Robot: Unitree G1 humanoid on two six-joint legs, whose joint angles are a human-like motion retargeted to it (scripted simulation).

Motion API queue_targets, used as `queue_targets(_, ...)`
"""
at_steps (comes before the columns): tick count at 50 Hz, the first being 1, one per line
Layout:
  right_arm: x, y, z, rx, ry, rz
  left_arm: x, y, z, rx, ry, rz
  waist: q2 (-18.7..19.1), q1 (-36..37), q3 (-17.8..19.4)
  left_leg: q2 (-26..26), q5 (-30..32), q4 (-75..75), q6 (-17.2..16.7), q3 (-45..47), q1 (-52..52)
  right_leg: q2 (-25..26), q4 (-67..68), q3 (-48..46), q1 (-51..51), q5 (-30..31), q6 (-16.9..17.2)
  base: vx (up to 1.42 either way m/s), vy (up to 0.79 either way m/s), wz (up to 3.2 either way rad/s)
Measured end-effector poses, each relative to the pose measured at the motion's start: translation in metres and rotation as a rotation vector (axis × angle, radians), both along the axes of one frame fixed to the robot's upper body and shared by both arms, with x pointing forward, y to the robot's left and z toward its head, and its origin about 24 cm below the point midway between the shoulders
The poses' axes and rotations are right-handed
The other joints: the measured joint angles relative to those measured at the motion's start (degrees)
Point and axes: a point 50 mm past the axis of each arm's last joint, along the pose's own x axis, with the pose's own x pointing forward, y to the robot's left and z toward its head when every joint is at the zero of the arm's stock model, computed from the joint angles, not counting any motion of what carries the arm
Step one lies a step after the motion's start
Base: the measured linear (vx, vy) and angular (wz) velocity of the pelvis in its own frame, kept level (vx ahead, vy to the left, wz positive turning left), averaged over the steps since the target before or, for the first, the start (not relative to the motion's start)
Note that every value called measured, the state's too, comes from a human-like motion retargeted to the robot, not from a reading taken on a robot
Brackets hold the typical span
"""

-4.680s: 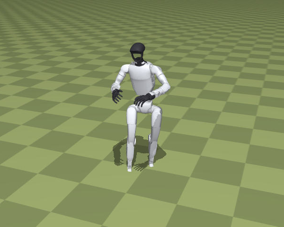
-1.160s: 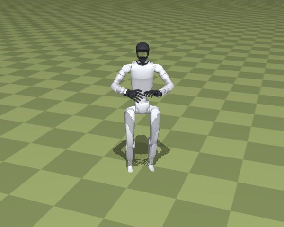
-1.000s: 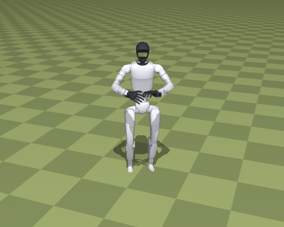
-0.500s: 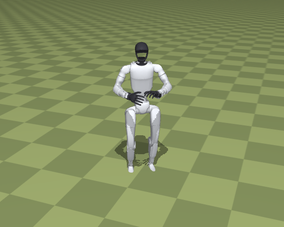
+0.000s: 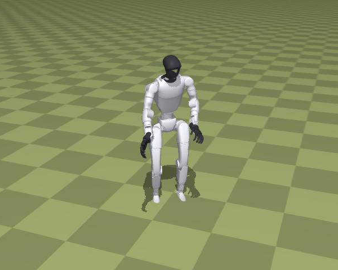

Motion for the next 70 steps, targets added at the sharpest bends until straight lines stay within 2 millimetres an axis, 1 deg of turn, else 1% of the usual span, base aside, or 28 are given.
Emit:
queue_targets(3,0.004,-0.013,0.018,-0.023,-0.025,-0.021,0.006,-0.006,0.000,0.026,-0.006,-0.007,0.4,0.2,0.8,-0.2,0.9,-0.2,-0.4,0.5,-2.4,-0.6,0.5,-0.4,-2.4,0.4,0.1,-0.05,0.03,0.24)
queue_targets(5,0.007,-0.017,0.029,-0.042,-0.050,-0.011,0.009,-0.009,0.003,0.043,-0.018,-0.013,0.5,0.0,0.9,0.0,1.3,-0.2,-0.3,1.6,-3.6,-1.0,0.7,-0.5,-3.7,0.6,0.2,-0.04,0.03,0.21)
queue_targets(8,0.009,-0.013,0.040,-0.098,-0.090,0.048,0.011,-0.008,0.004,0.075,-0.032,-0.022,-0.1,-1.2,0.3,0.6,1.4,0.3,0.6,4.6,-4.5,-1.5,0.5,-0.3,-4.6,0.8,0.5,-0.02,0.02,0.12)
queue_targets(10,0.009,-0.005,0.040,-0.140,-0.106,0.109,0.012,-0.008,0.008,0.094,-0.057,-0.037,-0.6,-2.2,-0.4,1.0,1.0,0.7,1.1,6.2,-4.4,-1.5,0.0,0.1,-4.7,1.0,0.6,0.00,0.00,0.00)
queue_targets(11,0.008,0.002,0.036,-0.153,-0.109,0.148,0.013,-0.009,0.013,0.100,-0.080,-0.048,-0.9,-2.7,-0.9,1.1,0.8,0.9,1.3,6.5,-4.1,-1.3,-0.4,0.3,-4.5,1.1,0.8,0.00,0.00,0.00)
queue_targets(13,0.006,0.020,0.025,-0.166,-0.112,0.231,0.014,-0.012,0.025,0.114,-0.133,-0.074,-1.5,-3.7,-1.8,1.4,0.6,1.0,1.3,6.8,-3.5,-0.9,-1.2,0.8,-3.9,1.4,0.9,0.00,0.00,0.00)
queue_targets(15,0.001,0.043,0.009,-0.150,-0.111,0.324,0.016,-0.017,0.039,0.133,-0.199,-0.108,-1.9,-4.6,-2.7,1.6,0.5,0.7,1.1,6.8,-2.7,-0.5,-2.1,1.1,-3.1,1.8,1.1,-0.02,0.00,-0.19)
queue_targets(17,-0.006,0.073,-0.010,-0.106,-0.104,0.435,0.017,-0.025,0.057,0.158,-0.278,-0.155,-2.3,-5.4,-3.5,1.9,0.7,0.0,0.8,7.0,-1.8,-0.2,-2.9,1.2,-2.4,2.0,1.3,-0.04,0.01,-0.19)
queue_targets(19,-0.014,0.108,-0.028,-0.035,-0.094,0.552,0.018,-0.035,0.075,0.192,-0.354,-0.206,-2.6,-6.0,-4.1,2.1,1.0,-0.9,0.5,7.3,-1.0,0.0,-3.4,1.2,-1.8,2.2,1.5,0.00,0.00,0.00)
queue_targets(22,-0.026,0.160,-0.048,0.087,-0.071,0.718,0.019,-0.052,0.097,0.256,-0.445,-0.280,-2.9,-6.6,-4.6,2.3,1.4,-2.2,0.3,7.7,-0.1,0.2,-3.9,1.2,-1.5,2.6,1.7,-0.06,0.03,-0.11)
queue_targets(25,-0.033,0.202,-0.056,0.183,-0.056,0.843,0.018,-0.065,0.108,0.316,-0.493,-0.335,-2.9,-6.8,-4.8,2.5,1.9,-3.4,0.4,8.0,0.2,0.3,-4.5,1.3,-1.6,3.2,2.1,-0.06,0.05,-0.06)
queue_targets(28,-0.033,0.225,-0.049,0.210,-0.087,0.903,0.013,-0.072,0.114,0.317,-0.532,-0.382,-2.7,-6.5,-4.8,2.4,2.7,-4.7,0.6,8.2,0.1,0.4,-5.5,1.5,-1.9,4.2,2.8,-0.05,0.06,-0.02)
queue_targets(31,-0.032,0.232,-0.034,0.194,-0.154,0.923,-0.001,-0.069,0.111,0.277,-0.546,-0.430,-2.2,-5.9,-4.9,2.2,3.6,-6.0,0.8,8.3,0.1,0.5,-6.7,1.8,-2.0,4.9,3.4,-0.04,0.06,0.01)
queue_targets(35,-0.038,0.234,-0.021,0.182,-0.229,0.930,-0.023,-0.054,0.096,0.223,-0.509,-0.481,-1.6,-4.9,-5.3,1.9,4.3,-7.4,1.0,8.0,0.7,0.5,-8.0,2.3,-1.3,5.3,3.7,0.00,0.00,0.00)
queue_targets(38,-0.047,0.236,-0.023,0.214,-0.239,0.934,-0.037,-0.044,0.086,0.204,-0.465,-0.509,-1.1,-4.1,-6.0,1.7,4.6,-8.1,1.1,7.7,1.5,0.6,-8.9,2.7,-0.4,5.4,3.7,0.00,0.00,0.00)
queue_targets(42,-0.058,0.243,-0.037,0.291,-0.189,0.942,-0.049,-0.038,0.079,0.199,-0.421,-0.543,-0.5,-3.4,-7.1,1.6,4.8,-9.0,1.1,7.0,2.6,0.8,-9.9,3.0,1.0,5.4,3.6,0.00,0.00,0.00)
queue_targets(48,-0.067,0.256,-0.061,0.385,-0.081,0.952,-0.050,-0.044,0.075,0.242,-0.383,-0.591,0.3,-3.2,-8.1,1.5,5.2,-9.9,0.9,5.8,4.0,1.1,-11.3,3.1,3.0,5.5,3.3,-0.01,-0.01,0.15)
queue_targets(53,-0.065,0.262,-0.068,0.423,-0.043,0.961,-0.048,-0.050,0.072,0.275,-0.352,-0.617,1.0,-3.1,-8.1,1.8,5.6,-10.0,0.6,5.1,4.2,1.7,-12.5,2.9,4.0,6.1,3.1,0.00,0.00,0.00)
queue_targets(60,-0.060,0.265,-0.062,0.391,-0.054,0.974,-0.042,-0.051,0.072,0.265,-0.329,-0.593,1.8,-2.3,-7.1,2.5,5.7,-8.4,0.2,4.2,3.0,2.6,-14.6,2.1,4.9,7.3,2.9,0.00,0.00,0.00)
queue_targets(65,-0.056,0.265,-0.052,0.338,-0.087,0.969,-0.041,-0.043,0.066,0.236,-0.306,-0.546,2.6,-1.3,-6.1,3.0,5.0,-5.5,0.1,3.7,1.3,3.3,-15.9,1.3,5.4,8.2,2.6,0.00,0.00,0.00)
queue_targets(70,-0.054,0.266,-0.046,0.322,-0.109,0.958,-0.041,-0.038,0.061,0.201,-0.279,-0.508,3.5,-0.4,-5.5,3.5,4.0,-2.5,-0.1,3.5,-0.5,4.0,-17.0,0.7,5.6,8.9,2.5,0.00,0.00,0.00)
